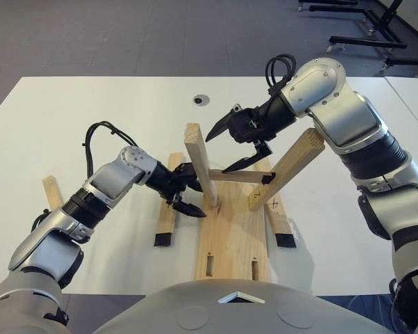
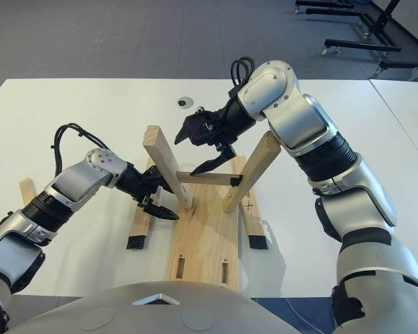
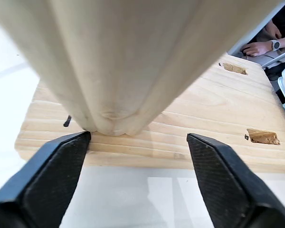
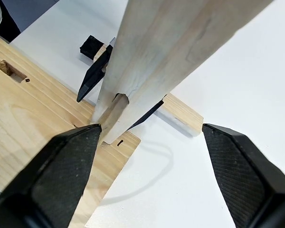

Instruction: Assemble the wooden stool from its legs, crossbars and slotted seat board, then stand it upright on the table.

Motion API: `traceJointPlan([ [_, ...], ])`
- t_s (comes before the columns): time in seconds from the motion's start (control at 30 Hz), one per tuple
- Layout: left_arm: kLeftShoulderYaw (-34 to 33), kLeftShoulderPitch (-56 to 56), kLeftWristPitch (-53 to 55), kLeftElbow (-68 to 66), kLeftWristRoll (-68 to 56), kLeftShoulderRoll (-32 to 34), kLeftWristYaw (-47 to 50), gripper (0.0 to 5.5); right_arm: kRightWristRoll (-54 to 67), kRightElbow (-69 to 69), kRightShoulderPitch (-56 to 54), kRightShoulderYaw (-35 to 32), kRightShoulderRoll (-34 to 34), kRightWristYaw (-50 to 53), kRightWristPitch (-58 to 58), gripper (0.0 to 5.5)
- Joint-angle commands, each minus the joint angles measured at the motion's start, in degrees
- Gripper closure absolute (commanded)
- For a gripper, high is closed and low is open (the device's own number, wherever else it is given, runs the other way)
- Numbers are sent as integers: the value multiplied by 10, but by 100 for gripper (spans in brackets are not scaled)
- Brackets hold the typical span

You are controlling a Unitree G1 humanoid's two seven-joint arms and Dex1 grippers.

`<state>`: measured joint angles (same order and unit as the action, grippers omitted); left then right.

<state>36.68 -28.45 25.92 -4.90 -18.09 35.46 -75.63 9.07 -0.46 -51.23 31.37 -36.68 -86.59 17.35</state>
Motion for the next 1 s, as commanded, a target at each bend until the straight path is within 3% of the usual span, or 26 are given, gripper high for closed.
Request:
traceJointPlan([
  [0.03, -6, 29, 7, 6, 9, 2, -16, 135, -1, -20, 53, 20, 12, 1, 27, 158],
  [0.47, -261, 121, -4, 138, -107, 72, 0, 135, 177, -81, 22, -247, -19, 89, 140, 158],
  [0.6, -364, 170, -41, 149, -142, 58, 41, 135, 246, -49, 39, -380, -42, 145, 180, 158],
  [0.7, -446, 216, -29, 174, -207, 42, 73, 135, 298, -29, 160, -522, -79, 149, 191, 158],
  [0.77, -480, 242, -19, 200, -234, 30, 108, 135, 308, -36, 268, -580, -98, 137, 196, 158],
  [0.9, -493, 266, -22, 240, -232, 3, 177, 135, 294, -33, 439, -621, -129, 103, 190, 158],
  [1.0, -483, 260, 0, 261, -256, -9, 202, 135, 309, -59, 474, -611, -131, 111, 201, 158],
])
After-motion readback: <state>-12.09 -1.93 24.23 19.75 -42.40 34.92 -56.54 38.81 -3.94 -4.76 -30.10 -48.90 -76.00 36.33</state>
